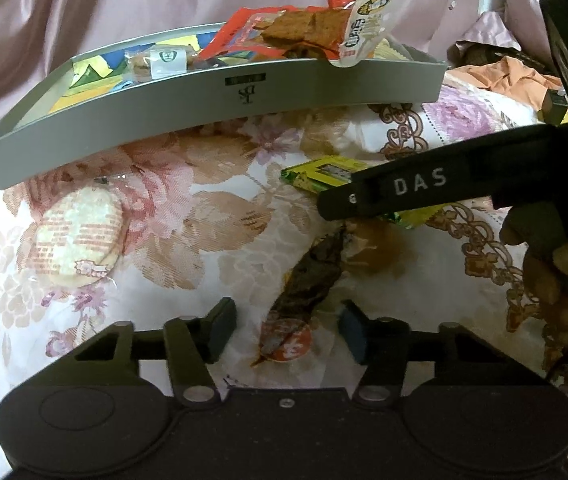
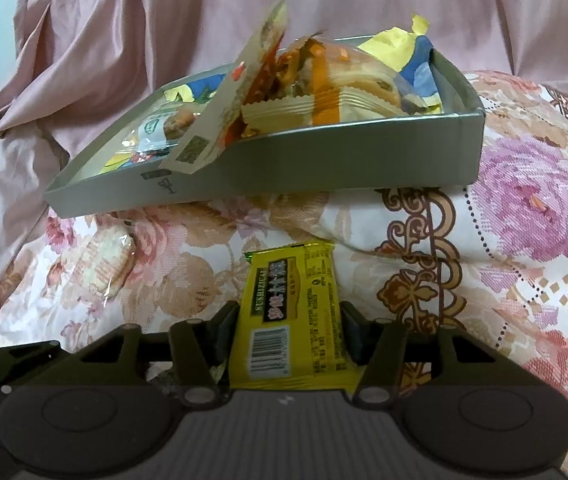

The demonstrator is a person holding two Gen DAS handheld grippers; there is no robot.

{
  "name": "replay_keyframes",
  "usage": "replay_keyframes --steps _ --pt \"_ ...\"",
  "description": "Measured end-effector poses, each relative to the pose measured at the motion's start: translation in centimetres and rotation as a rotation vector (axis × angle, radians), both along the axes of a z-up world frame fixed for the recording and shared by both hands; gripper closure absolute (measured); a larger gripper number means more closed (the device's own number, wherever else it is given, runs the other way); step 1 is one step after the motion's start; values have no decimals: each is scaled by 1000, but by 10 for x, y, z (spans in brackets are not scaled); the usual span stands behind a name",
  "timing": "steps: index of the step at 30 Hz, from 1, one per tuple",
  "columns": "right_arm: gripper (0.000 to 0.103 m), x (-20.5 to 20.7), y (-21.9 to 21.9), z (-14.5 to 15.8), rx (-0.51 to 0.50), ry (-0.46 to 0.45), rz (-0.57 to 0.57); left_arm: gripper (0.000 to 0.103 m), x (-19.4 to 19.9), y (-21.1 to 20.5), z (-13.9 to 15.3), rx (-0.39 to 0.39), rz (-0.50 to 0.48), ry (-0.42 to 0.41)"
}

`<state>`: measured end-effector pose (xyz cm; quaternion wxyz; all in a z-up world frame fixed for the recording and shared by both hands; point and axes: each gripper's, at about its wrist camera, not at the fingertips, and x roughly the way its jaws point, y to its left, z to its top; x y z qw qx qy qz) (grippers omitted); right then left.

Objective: Organize snacks
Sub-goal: 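Lift the yellow candy bar with the right tool while the left tool closes on the brown candy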

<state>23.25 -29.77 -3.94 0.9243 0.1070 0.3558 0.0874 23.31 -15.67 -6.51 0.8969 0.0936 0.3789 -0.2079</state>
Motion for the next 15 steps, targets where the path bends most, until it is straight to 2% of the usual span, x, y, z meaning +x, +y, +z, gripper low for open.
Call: replay_keyframes --steps 4,15 --pt "51 -1 3 1 1 -1 12 49 -3 -1 1 9 -2 3" --pt "52 -2 5 3 71 6 78 53 -16 12 8 49 6 27"
